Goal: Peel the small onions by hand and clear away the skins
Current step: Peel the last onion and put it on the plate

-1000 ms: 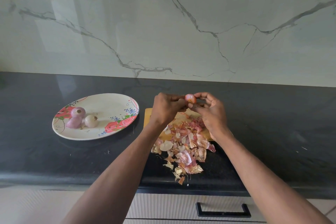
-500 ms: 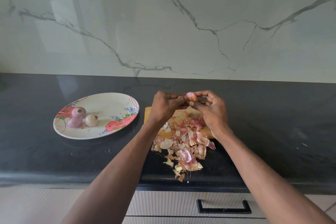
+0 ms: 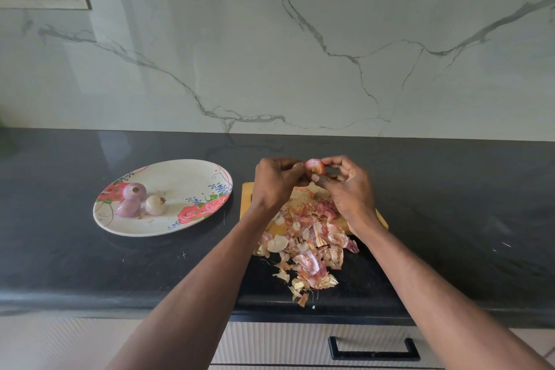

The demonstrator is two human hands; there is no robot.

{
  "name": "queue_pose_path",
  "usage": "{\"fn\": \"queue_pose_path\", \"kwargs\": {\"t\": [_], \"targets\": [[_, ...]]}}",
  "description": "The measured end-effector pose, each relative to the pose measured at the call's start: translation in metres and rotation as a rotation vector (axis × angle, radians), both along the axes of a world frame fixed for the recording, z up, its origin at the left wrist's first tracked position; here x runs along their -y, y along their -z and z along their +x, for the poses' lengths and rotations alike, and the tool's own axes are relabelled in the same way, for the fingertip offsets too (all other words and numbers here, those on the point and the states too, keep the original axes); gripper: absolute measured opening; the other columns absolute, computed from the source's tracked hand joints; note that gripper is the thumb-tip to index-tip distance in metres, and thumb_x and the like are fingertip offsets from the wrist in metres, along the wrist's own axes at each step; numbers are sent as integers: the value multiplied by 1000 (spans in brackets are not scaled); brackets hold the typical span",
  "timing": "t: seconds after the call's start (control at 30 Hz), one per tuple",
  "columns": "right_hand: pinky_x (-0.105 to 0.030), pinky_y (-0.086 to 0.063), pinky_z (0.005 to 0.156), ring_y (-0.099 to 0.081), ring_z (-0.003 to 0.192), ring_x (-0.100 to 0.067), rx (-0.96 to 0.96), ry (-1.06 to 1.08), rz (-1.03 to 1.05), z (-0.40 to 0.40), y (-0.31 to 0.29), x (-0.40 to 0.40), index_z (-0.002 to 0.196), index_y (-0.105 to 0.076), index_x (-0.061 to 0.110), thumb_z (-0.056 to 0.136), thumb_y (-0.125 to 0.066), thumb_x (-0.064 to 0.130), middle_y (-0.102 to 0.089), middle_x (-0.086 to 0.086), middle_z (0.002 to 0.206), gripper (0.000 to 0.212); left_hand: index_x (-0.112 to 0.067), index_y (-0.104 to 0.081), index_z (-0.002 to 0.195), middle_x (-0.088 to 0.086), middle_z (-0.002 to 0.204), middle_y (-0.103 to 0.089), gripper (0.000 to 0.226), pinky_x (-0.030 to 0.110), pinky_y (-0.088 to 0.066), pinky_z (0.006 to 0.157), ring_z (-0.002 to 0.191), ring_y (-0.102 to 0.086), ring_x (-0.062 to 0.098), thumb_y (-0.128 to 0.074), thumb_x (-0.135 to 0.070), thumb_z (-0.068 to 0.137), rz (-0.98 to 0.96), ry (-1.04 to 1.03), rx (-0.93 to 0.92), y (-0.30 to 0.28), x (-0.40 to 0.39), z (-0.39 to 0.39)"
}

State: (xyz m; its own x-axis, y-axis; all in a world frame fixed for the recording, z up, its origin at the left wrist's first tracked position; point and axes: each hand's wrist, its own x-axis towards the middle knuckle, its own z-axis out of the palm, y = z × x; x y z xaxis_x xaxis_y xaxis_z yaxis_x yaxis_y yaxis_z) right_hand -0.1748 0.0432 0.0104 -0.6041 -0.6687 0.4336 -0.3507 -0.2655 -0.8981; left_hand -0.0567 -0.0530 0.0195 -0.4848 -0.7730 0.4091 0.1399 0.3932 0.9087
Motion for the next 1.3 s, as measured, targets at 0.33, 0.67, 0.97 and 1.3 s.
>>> {"fn": "queue_pose_path", "kwargs": {"t": [0.33, 0.67, 0.97, 1.3], "targets": [[-23, -58, 79, -70, 100, -11, 81, -12, -52, -5, 0, 4, 102, -69, 20, 77, -85, 8, -74, -1, 107, 32, 2, -74, 98, 21, 86, -75, 19, 33, -62, 75, 78, -74, 28, -60, -11, 100, 188, 104, -101, -7, -2, 2], [-31, -58, 87, -71, 100, -14, 111, -54, -13, -7, 3, 7, 105, -64, 18, 80, -81, 2, -75, -4, 104, 34, -3, -75, 78, 12, 71, -74, 24, 39, -62, 70, 71, -72, 29, -54, -5, 90, 139, -191, 73, -2, 9, 1], [-14, -53, 80, -69, 99, 1, -84, 35, 19, -7, 4, 4, 119, -70, 27, 85, -79, 15, -73, 13, 106, 37, 4, -67, 120, 24, 106, -74, 29, 37, -62, 84, 94, -72, 36, -66, 1, 91, 480, 334, -57, -11, 10, 9], [-17, -56, 86, -69, 96, -6, -424, 211, -32, -1, 6, 0, 114, -74, 7, 88, -76, 16, -73, 5, 108, 27, 4, -66, 104, 19, 91, -73, 11, 36, -63, 77, 80, -73, 27, -62, 2, 94, 584, 343, -154, -11, 5, 5]]}}
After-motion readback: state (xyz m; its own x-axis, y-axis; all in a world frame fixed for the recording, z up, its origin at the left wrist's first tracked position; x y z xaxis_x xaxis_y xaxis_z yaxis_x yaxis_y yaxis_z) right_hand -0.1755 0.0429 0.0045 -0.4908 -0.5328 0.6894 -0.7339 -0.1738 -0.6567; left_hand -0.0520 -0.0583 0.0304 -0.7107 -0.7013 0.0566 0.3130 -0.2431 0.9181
